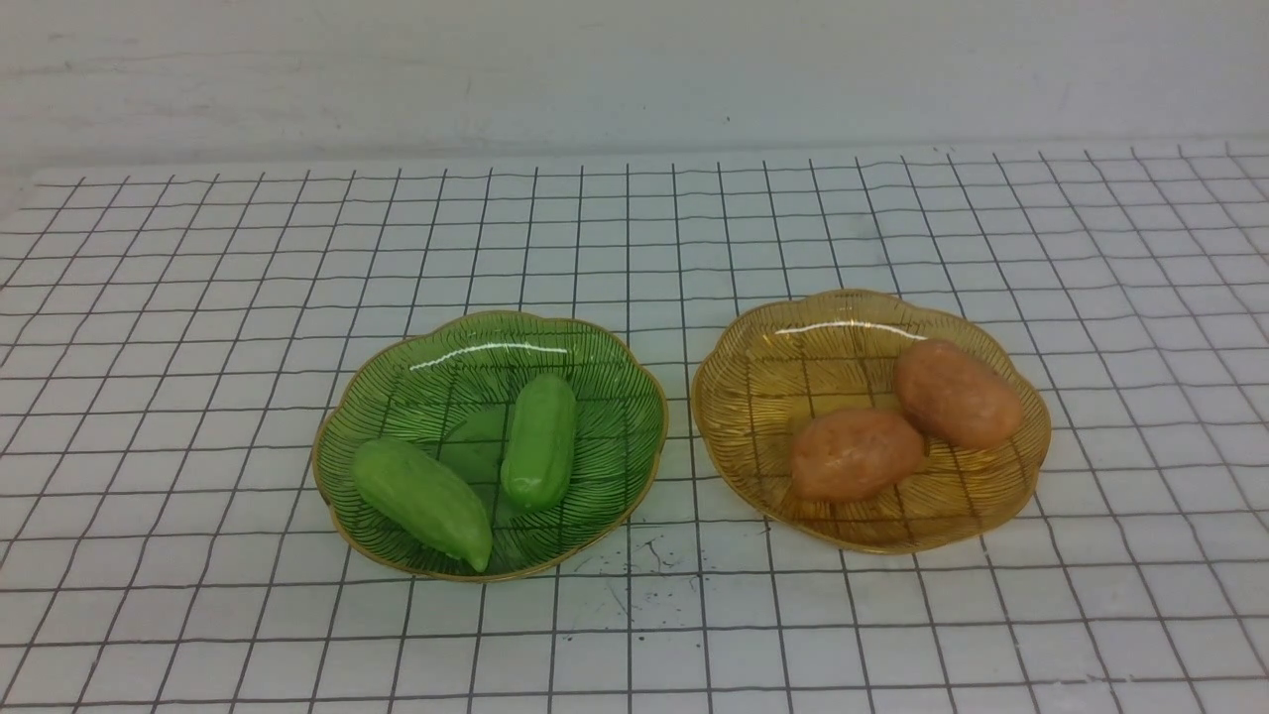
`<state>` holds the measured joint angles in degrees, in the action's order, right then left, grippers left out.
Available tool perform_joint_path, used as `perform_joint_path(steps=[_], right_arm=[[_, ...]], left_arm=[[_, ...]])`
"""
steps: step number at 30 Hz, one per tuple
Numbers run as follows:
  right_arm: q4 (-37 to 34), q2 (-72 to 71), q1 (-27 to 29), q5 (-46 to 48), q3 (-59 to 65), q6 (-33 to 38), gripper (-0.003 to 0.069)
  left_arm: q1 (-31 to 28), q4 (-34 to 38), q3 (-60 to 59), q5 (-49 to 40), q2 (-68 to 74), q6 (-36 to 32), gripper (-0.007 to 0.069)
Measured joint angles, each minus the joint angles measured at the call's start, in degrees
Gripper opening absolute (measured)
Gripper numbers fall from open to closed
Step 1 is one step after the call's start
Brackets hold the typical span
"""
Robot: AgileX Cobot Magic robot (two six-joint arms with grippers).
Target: Put different types of vegetables on the plate.
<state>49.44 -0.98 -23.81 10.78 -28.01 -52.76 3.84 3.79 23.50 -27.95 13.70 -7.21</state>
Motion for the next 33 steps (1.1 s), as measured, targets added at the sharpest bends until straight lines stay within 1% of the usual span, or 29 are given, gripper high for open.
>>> perform_joint_path(steps=[3,7,9,14,18,33], right_arm=[[0.0,0.0,0.0,0.0,0.0,0.0,-0.0014],[0.0,0.0,0.0,0.0,0.0,0.0,-0.0014],[0.0,0.0,0.0,0.0,0.0,0.0,-0.0014],[0.0,0.0,0.0,0.0,0.0,0.0,-0.0014],[0.0,0.0,0.0,-0.1,0.0,0.0,-0.0014],[0.0,0.0,0.0,-0.1,0.0,0.0,-0.0014]], left_arm=[[-1.0,-0.3,-6.8,2.5,-3.0,0.0,-0.0008],[-1.2,-0.7,-13.0,3.4,-5.7,0.0,-0.0008],[-1.2,-0.9,-18.5,4.5,-8.0,0.0,-0.0008],[-1.2,-0.9,-24.3,6.1,-12.4,0.0,-0.0008],[-1.3,-1.1,-25.0,5.9,-14.3,0.0,-0.0008],[-1.3,-1.1,-25.0,5.9,-14.3,0.0,-0.0008]])
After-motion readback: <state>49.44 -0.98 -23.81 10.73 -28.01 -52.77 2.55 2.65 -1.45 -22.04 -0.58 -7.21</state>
